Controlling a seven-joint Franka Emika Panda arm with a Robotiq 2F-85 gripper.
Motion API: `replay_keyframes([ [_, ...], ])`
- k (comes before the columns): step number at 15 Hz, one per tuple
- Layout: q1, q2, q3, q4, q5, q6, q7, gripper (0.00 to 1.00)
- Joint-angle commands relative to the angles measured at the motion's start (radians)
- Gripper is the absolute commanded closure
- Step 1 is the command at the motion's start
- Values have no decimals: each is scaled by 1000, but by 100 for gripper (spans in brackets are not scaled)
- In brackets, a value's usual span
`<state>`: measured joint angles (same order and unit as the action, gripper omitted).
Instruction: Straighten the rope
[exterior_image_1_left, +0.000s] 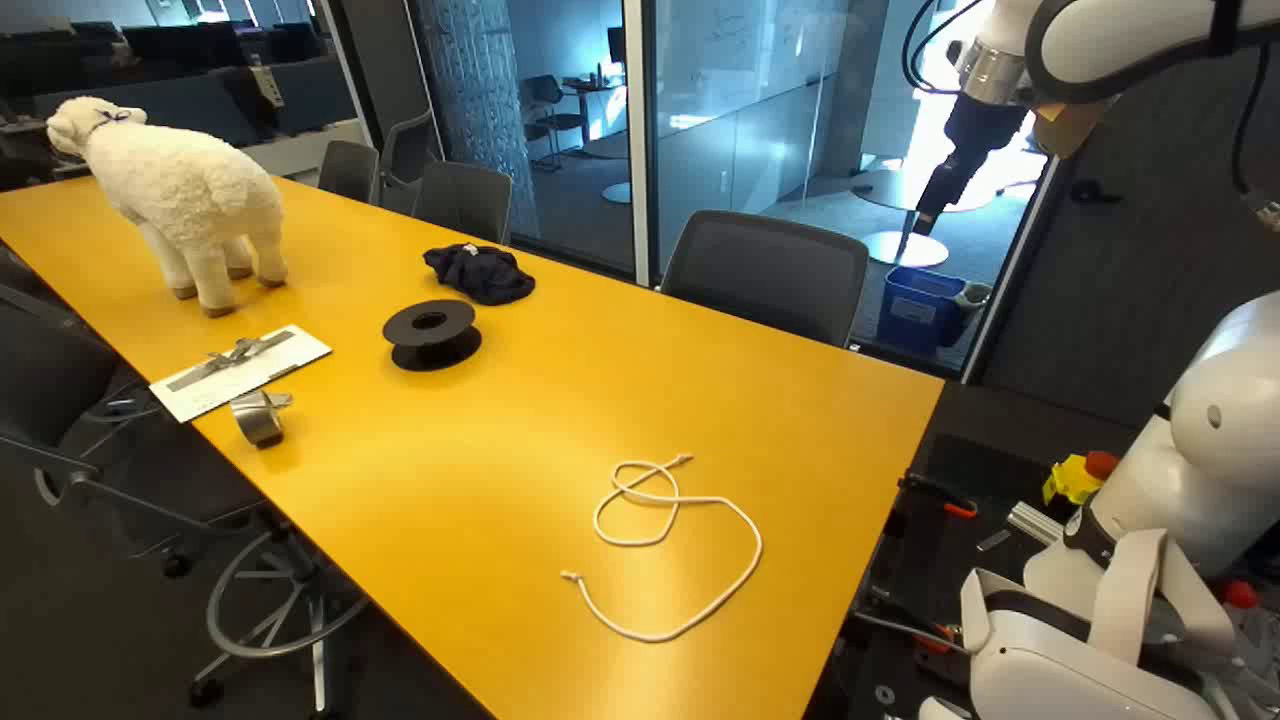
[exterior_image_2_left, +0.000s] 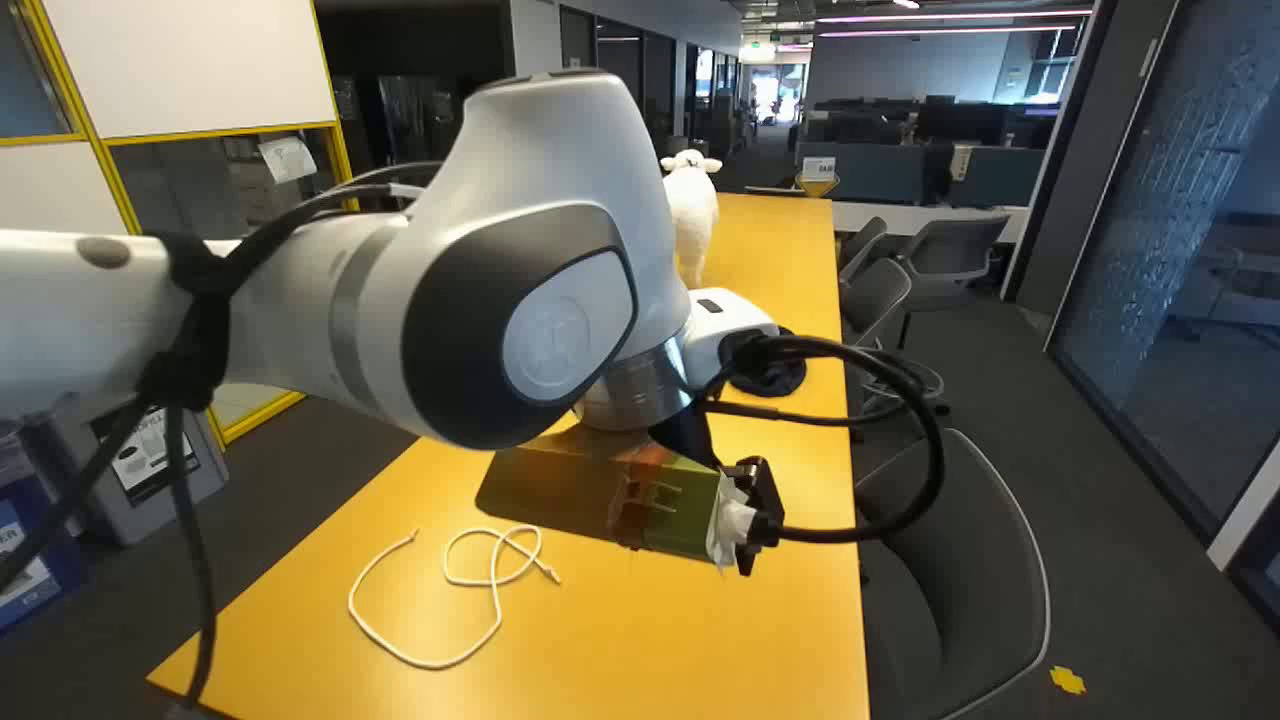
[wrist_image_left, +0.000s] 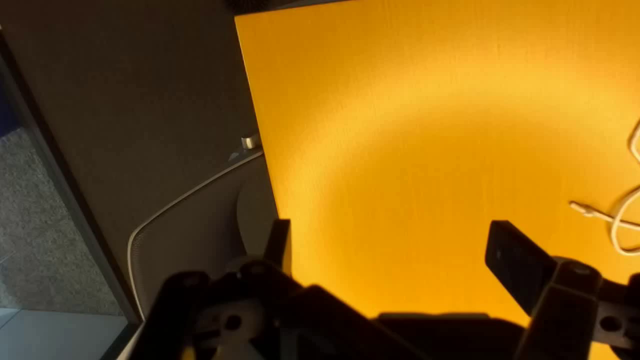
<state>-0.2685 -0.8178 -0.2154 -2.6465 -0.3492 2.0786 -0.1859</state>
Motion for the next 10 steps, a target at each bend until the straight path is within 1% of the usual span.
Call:
replay_keyframes([
  [1, 5, -1, -3, 5, -2, -4, 2, 0],
  [6, 5, -5, -3, 8, -2, -4, 2, 0],
  [7, 13, 0, 0, 5, 9, 6, 12, 0],
  [8, 38, 19, 13, 2, 45, 19, 42, 0],
  [9, 46, 33, 29, 1, 61, 21, 65, 0],
  [10, 75, 60, 53, 0, 101, 19, 103, 0],
])
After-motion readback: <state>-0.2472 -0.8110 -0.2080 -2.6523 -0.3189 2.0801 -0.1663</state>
